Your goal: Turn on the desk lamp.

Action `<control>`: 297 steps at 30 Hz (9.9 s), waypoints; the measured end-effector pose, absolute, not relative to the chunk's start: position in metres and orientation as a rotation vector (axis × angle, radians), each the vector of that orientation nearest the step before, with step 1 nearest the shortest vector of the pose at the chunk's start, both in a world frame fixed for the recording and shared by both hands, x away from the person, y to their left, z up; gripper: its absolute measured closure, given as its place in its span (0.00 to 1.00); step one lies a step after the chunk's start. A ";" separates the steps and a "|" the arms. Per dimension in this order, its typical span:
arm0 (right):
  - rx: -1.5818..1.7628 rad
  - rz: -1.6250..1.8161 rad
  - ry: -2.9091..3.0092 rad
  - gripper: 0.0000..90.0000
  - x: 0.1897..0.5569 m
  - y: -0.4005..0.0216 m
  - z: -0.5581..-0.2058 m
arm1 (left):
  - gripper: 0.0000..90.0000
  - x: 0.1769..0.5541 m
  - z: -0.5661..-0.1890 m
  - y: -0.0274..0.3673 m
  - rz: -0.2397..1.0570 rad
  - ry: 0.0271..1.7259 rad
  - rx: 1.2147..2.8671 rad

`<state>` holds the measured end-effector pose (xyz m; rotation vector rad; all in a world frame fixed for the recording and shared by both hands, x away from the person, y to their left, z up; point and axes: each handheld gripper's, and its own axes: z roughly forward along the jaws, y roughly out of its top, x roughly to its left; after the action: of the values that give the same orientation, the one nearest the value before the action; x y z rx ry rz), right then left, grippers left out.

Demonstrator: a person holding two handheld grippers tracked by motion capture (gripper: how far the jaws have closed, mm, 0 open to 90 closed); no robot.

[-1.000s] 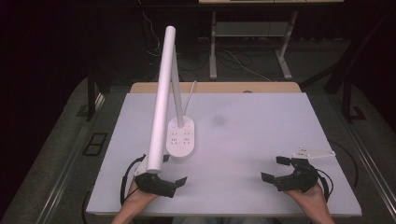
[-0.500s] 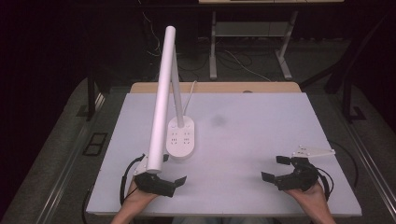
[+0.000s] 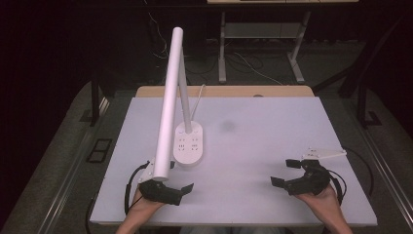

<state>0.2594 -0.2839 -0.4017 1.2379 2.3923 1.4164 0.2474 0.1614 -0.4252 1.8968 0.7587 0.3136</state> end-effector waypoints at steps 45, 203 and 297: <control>1.073 1.358 2.575 0.00 0.311 -0.224 -0.371 | 0.00 0.247 -0.425 0.162 0.319 0.759 1.896; 1.233 1.471 2.573 1.00 0.465 -0.057 -0.437 | 0.00 0.245 -0.421 0.166 0.323 0.743 1.872; 1.240 1.440 2.316 0.00 0.310 -0.263 -0.379 | 0.00 0.245 -0.423 0.162 0.314 0.730 1.899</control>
<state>0.3097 -0.2631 -0.3786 1.2402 2.3159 1.4403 0.2448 0.1615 -0.4228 1.8988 0.7295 0.3141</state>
